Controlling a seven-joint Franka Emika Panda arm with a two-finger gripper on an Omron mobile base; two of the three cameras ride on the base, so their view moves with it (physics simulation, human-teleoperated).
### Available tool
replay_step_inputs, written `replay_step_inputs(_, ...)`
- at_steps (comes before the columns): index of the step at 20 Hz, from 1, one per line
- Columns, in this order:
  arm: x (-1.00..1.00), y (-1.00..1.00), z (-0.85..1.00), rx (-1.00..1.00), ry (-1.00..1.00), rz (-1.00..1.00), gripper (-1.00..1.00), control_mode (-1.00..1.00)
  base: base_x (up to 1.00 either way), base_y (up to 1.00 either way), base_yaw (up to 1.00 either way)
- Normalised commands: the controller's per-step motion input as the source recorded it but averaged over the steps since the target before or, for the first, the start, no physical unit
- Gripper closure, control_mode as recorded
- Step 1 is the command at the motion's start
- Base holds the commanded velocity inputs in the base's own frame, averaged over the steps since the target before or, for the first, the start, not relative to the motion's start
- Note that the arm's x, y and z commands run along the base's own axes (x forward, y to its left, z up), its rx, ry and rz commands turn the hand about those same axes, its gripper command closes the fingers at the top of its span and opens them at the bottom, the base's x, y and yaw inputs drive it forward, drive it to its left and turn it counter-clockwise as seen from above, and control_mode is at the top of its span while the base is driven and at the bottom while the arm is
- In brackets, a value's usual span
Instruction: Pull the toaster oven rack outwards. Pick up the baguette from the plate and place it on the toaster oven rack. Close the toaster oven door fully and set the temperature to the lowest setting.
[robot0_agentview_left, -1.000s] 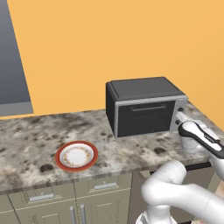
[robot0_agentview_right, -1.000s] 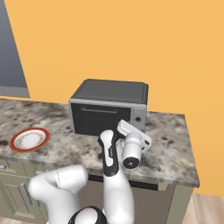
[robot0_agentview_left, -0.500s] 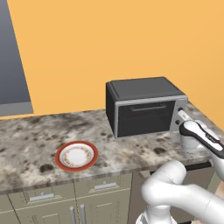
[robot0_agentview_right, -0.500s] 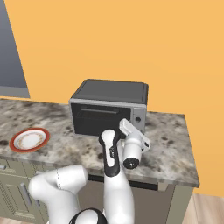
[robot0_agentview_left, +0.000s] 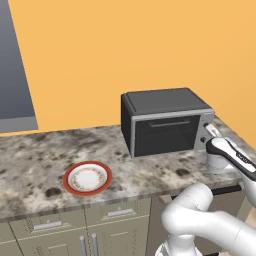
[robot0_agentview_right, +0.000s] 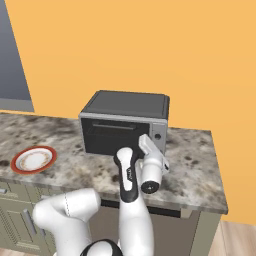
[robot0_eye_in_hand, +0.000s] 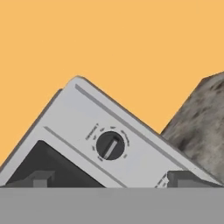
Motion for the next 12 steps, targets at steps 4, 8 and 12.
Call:
replay_step_inputs(4, 0.0, 0.0, 0.0, 0.14, 0.0, 0.0, -1.0, -1.0, 0.0, 0.0, 0.0)
replay_step_inputs(8, 0.01, 0.0, 0.0, 0.12, 0.0, 0.0, -1.0, -1.0, 0.0, 0.0, 0.0)
replay_step_inputs(12, 0.0, 0.0, 0.0, 0.12, 0.0, 0.0, -1.0, -1.0, 0.0, 0.0, 0.0)
